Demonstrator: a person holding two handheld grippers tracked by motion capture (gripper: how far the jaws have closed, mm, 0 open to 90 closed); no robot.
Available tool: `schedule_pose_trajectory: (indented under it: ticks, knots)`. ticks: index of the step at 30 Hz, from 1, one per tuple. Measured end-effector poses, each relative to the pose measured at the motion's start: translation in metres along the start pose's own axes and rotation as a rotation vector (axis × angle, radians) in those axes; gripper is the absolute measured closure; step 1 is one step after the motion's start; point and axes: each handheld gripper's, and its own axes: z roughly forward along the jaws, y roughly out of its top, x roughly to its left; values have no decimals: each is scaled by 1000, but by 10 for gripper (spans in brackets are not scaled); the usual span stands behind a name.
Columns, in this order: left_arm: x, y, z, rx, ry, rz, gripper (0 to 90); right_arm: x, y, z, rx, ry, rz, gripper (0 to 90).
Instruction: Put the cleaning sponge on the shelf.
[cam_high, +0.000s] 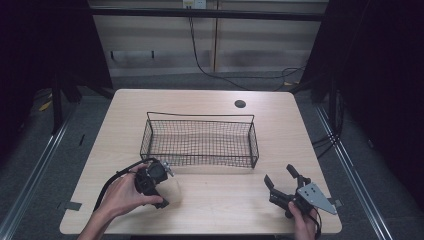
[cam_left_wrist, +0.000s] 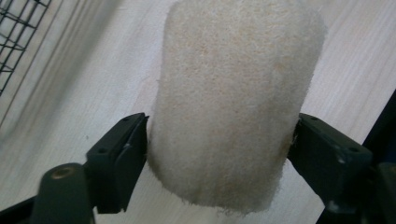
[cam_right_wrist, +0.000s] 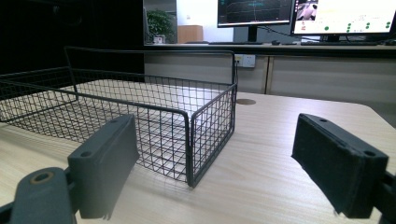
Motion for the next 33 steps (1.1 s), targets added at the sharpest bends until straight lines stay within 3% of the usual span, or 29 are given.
schedule_pose_trajectory:
  ticks: [9,18,24,32,33]
  knots:
    - [-1,0,1,10,12,9,258,0,0,0,1,2,3,137]
    - [-1,-1,-4,-17,8,-21,260,0,0,0,1,2,2,137]
    - [0,-3,-8,-31,0,-45,260,0,0,0,1,2,-1,137]
    - [3,-8,-16,-91,3,-110,261,0,0,0,1,2,1,137]
    - [5,-9,-18,-115,-9,-135,261,0,0,0,1,2,0,137]
